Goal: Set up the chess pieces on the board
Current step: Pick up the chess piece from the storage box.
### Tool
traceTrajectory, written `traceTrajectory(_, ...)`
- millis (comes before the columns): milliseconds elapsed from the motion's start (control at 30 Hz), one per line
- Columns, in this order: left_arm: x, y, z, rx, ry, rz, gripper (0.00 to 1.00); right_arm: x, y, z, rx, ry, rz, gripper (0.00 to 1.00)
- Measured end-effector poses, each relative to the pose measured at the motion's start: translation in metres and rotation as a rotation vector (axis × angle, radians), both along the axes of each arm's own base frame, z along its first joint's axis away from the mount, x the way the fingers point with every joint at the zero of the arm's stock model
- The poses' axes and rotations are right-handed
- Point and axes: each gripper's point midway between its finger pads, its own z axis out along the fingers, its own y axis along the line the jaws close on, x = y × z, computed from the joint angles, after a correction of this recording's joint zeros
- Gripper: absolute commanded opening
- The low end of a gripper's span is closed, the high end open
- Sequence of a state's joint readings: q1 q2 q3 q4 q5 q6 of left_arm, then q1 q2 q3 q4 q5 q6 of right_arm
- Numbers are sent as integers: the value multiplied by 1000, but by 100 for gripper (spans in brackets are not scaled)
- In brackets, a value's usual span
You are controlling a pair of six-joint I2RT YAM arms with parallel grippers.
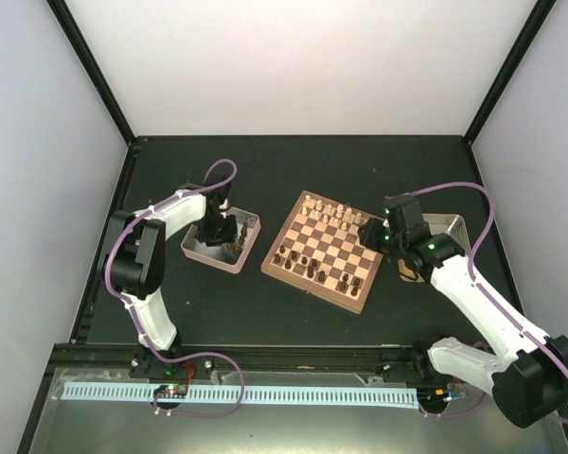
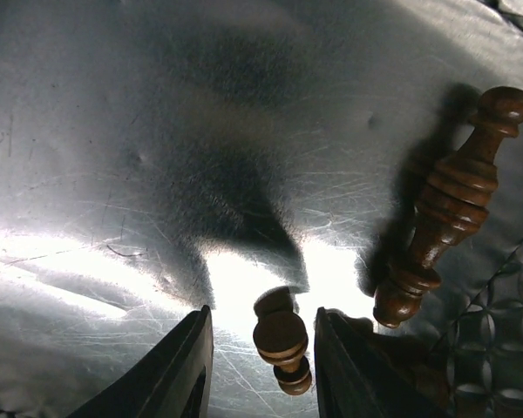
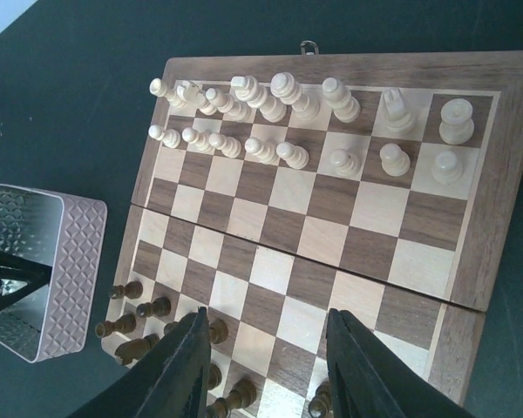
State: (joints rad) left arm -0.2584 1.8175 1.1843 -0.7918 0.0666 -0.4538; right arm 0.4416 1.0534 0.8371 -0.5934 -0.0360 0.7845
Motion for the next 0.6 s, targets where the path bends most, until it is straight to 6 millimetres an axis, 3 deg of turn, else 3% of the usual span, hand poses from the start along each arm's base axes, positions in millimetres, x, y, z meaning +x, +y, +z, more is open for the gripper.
traceTrajectory(233, -4, -1, -8, -14, 36, 27, 24, 15, 7, -3, -24, 16, 20, 37)
traceTrajectory(433, -1, -2, -11, -18, 61, 43, 4, 25, 20, -4, -5, 35, 49, 36)
traceTrajectory(600, 1, -2, -10, -20, 58, 55, 4, 27, 27, 1, 30, 15, 73, 37)
